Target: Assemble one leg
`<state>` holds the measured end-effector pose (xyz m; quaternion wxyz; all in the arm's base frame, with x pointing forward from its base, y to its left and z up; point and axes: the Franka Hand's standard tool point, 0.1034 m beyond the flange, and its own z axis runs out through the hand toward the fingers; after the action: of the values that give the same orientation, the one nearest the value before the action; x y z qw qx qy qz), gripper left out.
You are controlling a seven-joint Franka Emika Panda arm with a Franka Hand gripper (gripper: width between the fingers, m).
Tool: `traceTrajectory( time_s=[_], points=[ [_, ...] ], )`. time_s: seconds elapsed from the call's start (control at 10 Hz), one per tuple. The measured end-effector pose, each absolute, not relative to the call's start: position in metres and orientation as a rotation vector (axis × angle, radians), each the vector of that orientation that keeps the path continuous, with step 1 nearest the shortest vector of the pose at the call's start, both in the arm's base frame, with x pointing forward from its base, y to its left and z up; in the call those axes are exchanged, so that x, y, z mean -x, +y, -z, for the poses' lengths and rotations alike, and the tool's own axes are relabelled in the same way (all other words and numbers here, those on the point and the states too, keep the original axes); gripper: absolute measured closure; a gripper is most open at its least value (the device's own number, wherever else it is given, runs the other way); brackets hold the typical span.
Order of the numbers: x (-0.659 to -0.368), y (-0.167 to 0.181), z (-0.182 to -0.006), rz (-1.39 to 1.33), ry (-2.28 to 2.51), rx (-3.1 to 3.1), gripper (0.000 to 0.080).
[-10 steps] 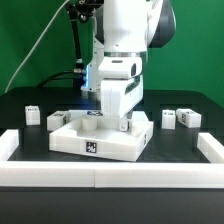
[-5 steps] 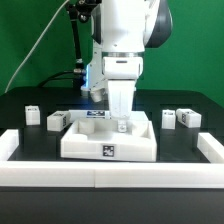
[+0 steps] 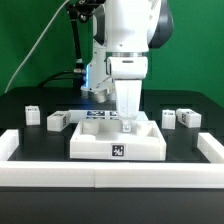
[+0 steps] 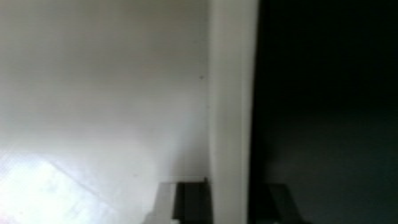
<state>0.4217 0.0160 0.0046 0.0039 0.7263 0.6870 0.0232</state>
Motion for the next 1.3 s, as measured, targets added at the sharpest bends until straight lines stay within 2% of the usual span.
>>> traceTrajectory(
  time_s=[0.7, 1.3],
  points=[
    [-0.457, 0.064, -0.005, -0.048, 2.240, -2.210, 0.0740],
    [-0.484, 0.083, -0.006, -0.077, 2.190, -2.257, 0.0739]
  ],
)
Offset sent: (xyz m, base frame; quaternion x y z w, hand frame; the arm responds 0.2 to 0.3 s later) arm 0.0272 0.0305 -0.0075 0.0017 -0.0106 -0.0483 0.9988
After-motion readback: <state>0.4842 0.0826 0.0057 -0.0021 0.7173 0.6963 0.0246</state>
